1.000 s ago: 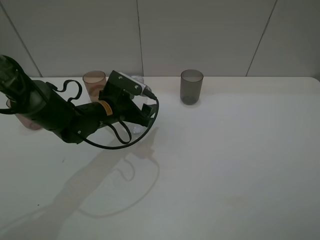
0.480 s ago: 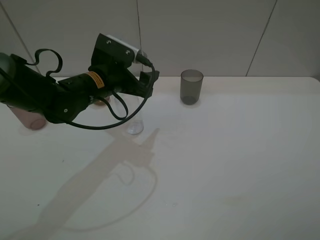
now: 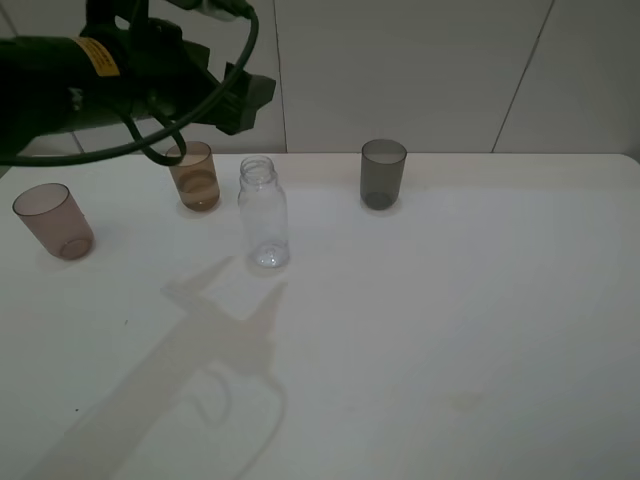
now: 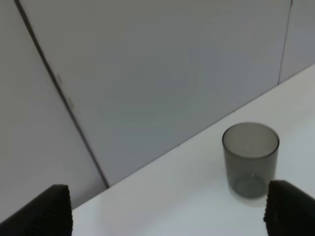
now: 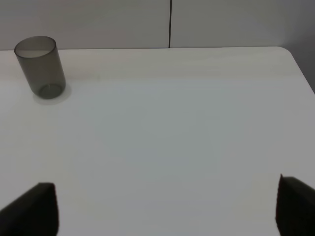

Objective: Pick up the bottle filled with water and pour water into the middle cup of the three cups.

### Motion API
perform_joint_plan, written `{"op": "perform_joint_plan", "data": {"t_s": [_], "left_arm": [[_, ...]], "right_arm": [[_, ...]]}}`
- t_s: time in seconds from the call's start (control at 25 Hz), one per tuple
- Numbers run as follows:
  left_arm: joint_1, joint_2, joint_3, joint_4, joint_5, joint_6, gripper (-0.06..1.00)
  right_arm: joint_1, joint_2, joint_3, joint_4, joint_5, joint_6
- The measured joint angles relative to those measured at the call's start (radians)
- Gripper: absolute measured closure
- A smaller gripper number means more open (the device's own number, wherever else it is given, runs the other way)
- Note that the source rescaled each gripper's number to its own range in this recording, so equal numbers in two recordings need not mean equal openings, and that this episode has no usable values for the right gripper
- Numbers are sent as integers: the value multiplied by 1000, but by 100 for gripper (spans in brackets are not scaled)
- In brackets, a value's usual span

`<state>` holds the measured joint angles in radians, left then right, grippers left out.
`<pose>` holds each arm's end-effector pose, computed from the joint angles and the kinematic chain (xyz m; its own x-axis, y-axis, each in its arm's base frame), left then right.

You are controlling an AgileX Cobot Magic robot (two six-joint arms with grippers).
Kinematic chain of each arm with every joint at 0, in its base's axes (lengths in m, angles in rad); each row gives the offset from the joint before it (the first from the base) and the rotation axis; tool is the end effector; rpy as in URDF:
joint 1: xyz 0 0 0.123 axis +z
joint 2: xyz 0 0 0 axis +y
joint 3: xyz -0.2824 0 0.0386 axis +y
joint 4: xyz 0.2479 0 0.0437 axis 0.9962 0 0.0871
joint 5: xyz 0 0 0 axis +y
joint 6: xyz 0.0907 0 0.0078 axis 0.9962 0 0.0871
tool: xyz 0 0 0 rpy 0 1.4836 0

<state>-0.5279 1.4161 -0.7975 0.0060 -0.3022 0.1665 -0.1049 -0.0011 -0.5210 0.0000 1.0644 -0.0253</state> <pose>0.2682 -0.1566 0.2790 -0.1068 0.2607 -0.9595 0.5314 0.8306 0.1665 -0.0076 0.0008 0.2827 -0.4396 0.0209 -0.8979 0.0936 0.9953 -0.0227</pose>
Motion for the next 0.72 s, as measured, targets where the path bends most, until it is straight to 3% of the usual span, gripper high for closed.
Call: {"op": "perform_joint_plan", "data": {"t_s": [0.2,0.36,0.6,0.72], "left_arm": [[82,-279,-1,-23,445,6,-6],[210,-507,-1,-19,748,-55,-6],[418,-853,-2,23,1047,-124,-6],[469,-1003,-2,32,1147,-123,-6]], "right_arm": [[0,0,0,0,0,0],[0,0,0,0,0,0],[0,0,0,0,0,0],[0,0,0,0,0,0]]}}
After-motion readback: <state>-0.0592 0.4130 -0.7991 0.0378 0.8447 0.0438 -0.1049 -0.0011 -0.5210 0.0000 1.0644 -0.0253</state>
